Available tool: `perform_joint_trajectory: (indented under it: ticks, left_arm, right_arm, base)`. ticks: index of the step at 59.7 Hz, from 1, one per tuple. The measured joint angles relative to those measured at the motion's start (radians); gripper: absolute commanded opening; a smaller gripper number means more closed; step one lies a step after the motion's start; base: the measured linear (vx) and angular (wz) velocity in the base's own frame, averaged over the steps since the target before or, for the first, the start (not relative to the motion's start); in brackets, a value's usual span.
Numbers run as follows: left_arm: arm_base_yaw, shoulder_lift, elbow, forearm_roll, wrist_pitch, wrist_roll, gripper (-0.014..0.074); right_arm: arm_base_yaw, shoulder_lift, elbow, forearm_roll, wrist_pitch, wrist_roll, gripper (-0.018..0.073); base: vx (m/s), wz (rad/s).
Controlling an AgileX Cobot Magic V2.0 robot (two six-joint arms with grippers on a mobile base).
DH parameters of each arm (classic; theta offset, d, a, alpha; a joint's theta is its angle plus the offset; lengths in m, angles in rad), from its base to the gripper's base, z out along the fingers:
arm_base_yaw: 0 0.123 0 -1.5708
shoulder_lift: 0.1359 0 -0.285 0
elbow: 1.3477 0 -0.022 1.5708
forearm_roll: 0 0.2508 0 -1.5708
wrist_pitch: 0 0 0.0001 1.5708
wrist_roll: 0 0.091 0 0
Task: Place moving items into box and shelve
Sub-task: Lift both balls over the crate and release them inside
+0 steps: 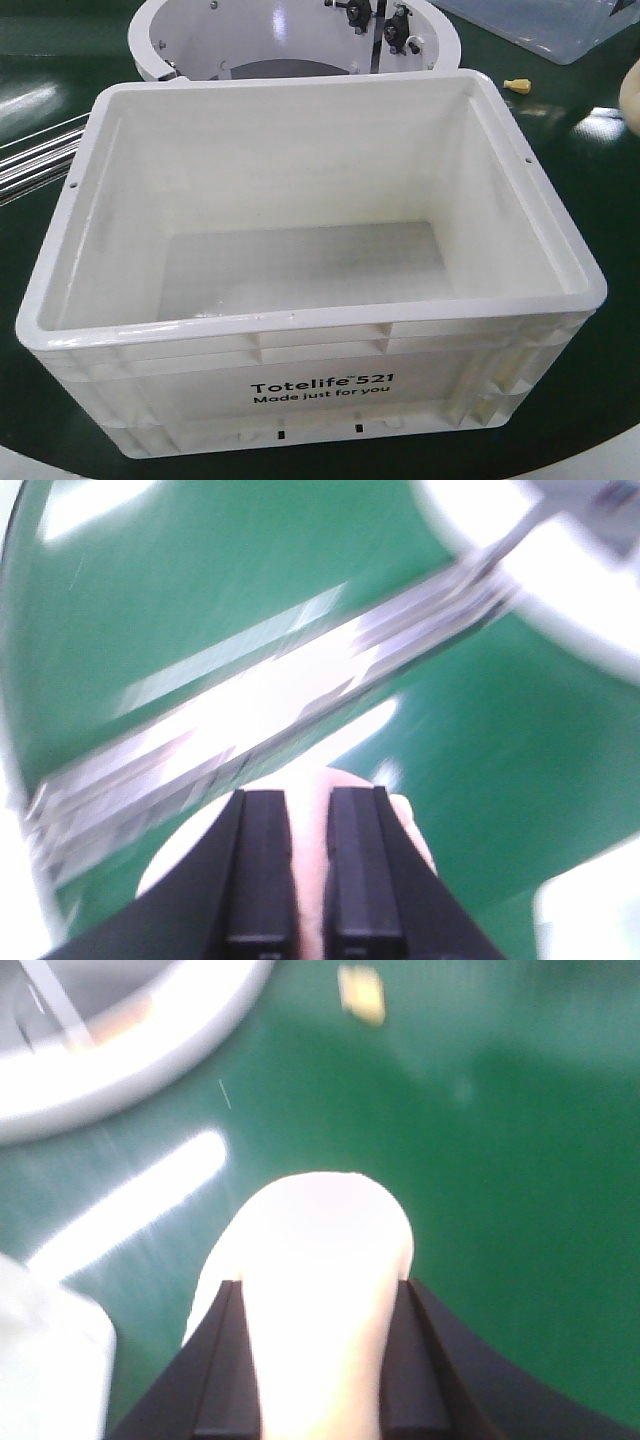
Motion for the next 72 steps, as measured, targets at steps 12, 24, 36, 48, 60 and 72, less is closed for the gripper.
perform_joint_trajectory:
  ticks: [12,24,36,48,60,72]
  left_arm:
    - [-0.137,-0.001,-0.108,-0.262,0.0,0.131,-0.0003]
    - [-0.315,0.046,-0.113,-0.494,0.055,0.24,-0.0003]
    - [-0.429,0.171,-0.113,-0.611,0.117,0.369,0.0015]
    - [-0.436,0.278,-0.113,-0.613,0.156,0.397,0.0139]
    - [-0.439,0.316,-0.113,-0.607,0.146,0.397,0.0405]
    - [-0.439,0.314,-0.113,-0.602,0.097,0.397,0.06]
  right_arm:
    - [0.249,-0.03,-0.089,0.0,-0.004,-0.008,-0.0004]
    - [0.587,0.002,-0.091,-0.057,-0.022,-0.003,-0.0002]
    - [0.754,0.082,-0.091,-0.091,0.003,-0.001,0.0013]
    - [0.77,0.133,-0.091,-0.102,0.038,0.026,0.0151]
    - [0.77,0.143,-0.091,-0.111,0.041,0.029,0.0428]
    - [0.77,0.143,-0.091,-0.129,0.035,0.03,0.0602]
  base:
    - [0.0,0.0]
    - [0.0,0.0]
    - [0.0,0.0]
    - [0.0,0.0]
    - [0.0,0.0]
    - [0.0,0.0]
